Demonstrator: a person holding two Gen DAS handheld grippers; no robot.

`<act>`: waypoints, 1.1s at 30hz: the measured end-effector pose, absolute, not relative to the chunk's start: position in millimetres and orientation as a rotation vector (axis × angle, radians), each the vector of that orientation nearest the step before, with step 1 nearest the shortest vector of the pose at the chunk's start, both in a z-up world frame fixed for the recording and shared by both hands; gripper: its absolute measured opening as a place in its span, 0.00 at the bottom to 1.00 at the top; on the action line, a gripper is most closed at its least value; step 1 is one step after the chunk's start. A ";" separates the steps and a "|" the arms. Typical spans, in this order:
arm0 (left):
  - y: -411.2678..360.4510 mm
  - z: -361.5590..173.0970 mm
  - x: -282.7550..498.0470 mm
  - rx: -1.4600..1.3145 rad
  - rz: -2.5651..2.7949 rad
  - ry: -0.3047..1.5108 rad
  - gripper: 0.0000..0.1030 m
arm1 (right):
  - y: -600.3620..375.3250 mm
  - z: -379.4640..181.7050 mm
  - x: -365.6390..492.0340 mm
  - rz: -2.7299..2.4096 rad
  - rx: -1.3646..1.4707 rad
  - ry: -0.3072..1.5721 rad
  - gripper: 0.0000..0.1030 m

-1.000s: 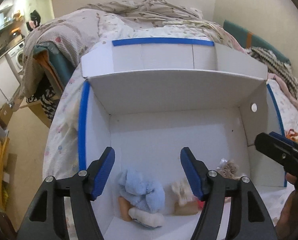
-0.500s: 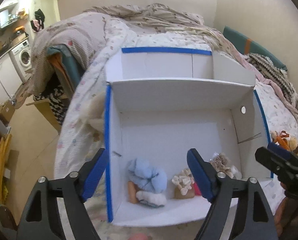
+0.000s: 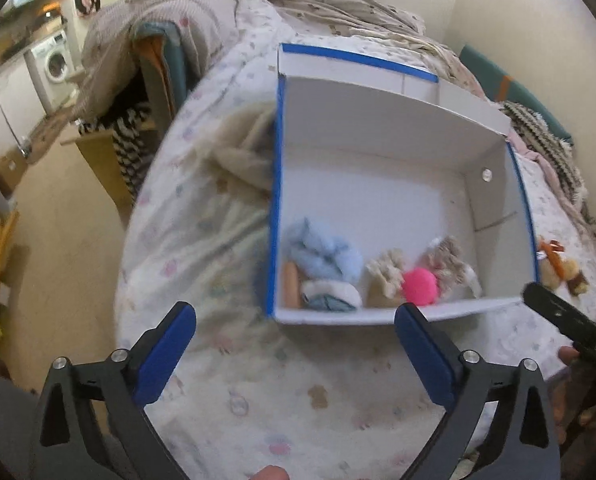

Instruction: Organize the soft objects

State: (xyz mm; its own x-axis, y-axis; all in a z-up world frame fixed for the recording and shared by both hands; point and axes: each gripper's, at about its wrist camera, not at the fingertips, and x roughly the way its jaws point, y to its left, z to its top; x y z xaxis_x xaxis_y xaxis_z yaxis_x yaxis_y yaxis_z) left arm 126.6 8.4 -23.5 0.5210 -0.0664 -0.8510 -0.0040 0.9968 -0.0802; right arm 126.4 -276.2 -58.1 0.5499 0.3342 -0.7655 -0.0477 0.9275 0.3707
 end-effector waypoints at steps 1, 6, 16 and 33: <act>8.1 -24.6 122.8 -0.090 -0.049 1.030 0.97 | -274.3 -57.4 123.8 0.231 0.314 0.961 1.00; 9.3 -20.7 103.7 -0.167 -0.040 0.963 0.97 | -260.8 -47.2 113.1 0.213 0.216 0.892 1.00; 0.6 6.3 92.9 -0.048 0.015 0.750 0.97 | -252.1 -18.1 94.2 0.147 0.114 0.658 1.00; 0.0 3.8 88.9 -0.014 0.030 0.748 0.97 | -243.8 -15.1 93.3 0.134 0.079 0.623 1.00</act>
State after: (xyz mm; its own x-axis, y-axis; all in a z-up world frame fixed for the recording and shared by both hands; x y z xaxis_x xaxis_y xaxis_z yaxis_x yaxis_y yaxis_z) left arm 88.9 0.0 3.8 0.7327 0.0227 -0.6802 -0.0324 0.9995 -0.0016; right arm 93.3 -243.8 -15.1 0.8036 0.1488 -0.5763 -0.1010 0.9883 0.1143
